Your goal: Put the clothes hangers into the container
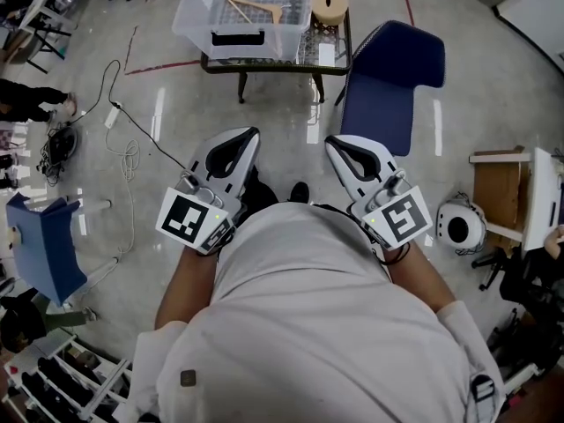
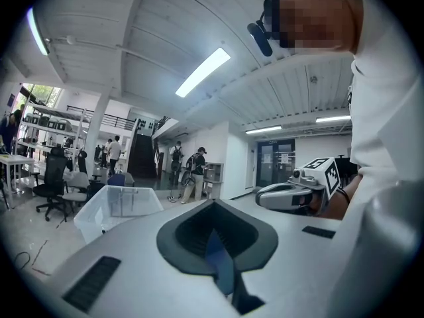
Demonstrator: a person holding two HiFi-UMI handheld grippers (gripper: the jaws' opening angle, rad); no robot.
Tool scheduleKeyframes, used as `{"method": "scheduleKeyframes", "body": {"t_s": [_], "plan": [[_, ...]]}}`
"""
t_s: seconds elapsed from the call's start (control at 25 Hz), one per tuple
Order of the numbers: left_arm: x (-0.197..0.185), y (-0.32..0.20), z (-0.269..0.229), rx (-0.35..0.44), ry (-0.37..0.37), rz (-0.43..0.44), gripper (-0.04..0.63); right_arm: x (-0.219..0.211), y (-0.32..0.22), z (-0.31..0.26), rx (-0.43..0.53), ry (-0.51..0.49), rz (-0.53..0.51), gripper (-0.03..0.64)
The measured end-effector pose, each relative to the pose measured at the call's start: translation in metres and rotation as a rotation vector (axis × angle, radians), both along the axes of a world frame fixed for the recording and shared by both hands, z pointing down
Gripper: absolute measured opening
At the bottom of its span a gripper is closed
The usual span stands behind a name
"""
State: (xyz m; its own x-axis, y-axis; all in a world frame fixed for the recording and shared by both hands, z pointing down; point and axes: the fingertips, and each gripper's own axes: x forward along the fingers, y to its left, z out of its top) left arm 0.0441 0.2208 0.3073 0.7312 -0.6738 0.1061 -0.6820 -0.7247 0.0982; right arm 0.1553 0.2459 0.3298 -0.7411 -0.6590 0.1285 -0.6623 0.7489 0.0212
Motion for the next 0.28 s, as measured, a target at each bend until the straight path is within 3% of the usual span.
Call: {"method": "scheduleKeyframes", "body": {"t_s": [0.28], "plan": [[-0.0007, 0.0028, -0.0020, -0.001, -0.003, -0.001, 0.017, 0.0010, 0.0004, -0.0030, -0.009, -0.018, 0.003, 0.020]]}}
